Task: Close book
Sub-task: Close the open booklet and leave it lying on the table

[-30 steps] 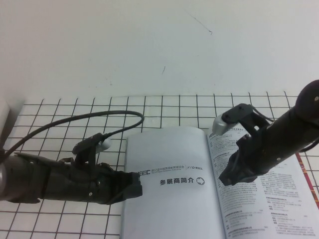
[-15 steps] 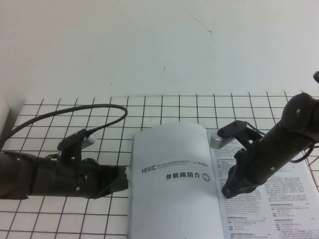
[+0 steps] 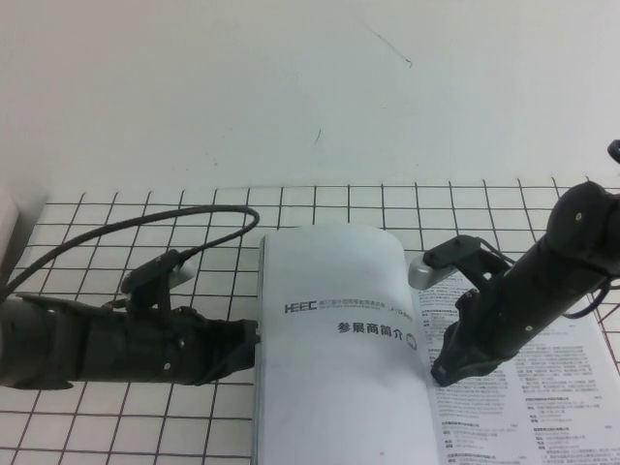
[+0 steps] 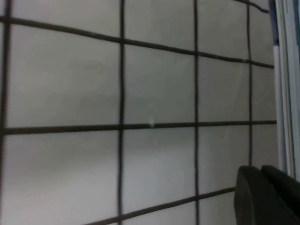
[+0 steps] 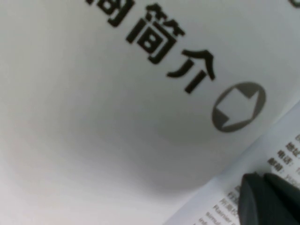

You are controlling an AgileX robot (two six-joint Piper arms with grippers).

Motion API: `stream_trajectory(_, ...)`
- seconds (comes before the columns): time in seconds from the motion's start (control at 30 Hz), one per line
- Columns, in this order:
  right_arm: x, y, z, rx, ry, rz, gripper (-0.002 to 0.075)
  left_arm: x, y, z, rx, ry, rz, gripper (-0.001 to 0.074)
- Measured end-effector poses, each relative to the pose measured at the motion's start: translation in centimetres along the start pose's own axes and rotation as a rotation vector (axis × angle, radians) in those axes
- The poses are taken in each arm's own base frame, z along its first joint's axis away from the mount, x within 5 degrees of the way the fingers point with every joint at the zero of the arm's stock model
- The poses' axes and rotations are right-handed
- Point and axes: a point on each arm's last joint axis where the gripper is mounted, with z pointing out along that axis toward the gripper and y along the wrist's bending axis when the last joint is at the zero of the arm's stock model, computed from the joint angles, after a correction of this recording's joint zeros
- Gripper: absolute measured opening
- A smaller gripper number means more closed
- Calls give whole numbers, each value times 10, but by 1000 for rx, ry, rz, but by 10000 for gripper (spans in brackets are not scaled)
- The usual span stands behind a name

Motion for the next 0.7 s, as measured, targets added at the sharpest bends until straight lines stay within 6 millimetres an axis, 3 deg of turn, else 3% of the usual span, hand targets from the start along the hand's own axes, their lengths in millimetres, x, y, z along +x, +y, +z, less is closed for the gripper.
stream_trajectory(0.3, 1, -1, 1, 6, 7, 4, -3, 8, -57, 14, 176, 65, 121, -4)
stream_trajectory(0.7, -2, 2, -9, 18, -12, 4, -3, -22, -122, 2, 426, 51, 222, -4)
